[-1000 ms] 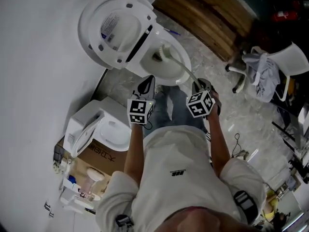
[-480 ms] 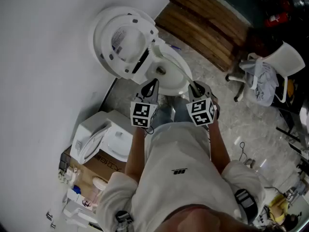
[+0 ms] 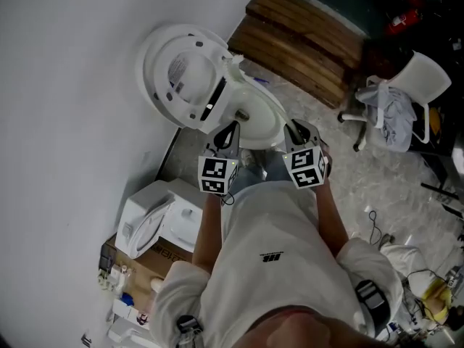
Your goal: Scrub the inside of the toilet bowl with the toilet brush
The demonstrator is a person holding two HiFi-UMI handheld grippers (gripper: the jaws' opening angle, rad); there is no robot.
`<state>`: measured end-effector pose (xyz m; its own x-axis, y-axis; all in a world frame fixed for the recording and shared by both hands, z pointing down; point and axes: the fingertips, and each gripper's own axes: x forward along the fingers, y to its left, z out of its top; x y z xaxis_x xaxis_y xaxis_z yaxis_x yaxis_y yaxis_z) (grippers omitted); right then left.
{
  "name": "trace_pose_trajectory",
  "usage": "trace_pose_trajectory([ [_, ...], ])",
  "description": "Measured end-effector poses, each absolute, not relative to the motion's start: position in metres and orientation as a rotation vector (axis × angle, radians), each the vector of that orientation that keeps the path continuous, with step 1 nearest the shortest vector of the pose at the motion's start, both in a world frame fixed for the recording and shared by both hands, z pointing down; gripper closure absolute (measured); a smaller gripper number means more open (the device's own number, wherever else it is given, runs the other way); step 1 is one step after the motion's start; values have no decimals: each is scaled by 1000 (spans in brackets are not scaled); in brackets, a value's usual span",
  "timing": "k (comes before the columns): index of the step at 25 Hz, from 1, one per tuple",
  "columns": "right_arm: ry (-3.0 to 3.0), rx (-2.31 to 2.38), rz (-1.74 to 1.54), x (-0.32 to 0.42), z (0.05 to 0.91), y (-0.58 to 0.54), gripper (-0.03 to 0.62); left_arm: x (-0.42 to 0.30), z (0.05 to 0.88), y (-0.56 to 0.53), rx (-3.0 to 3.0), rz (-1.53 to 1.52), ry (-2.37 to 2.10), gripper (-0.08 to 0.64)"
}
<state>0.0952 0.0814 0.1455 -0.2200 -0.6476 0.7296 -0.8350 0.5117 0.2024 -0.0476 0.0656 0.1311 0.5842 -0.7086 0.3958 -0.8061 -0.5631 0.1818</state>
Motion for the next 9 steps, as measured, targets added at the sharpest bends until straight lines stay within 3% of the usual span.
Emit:
trace_pose_trajectory([
  [9,-1965,1267,270,111,124,88,528,-28,114,68,2512,373,-1208,549],
])
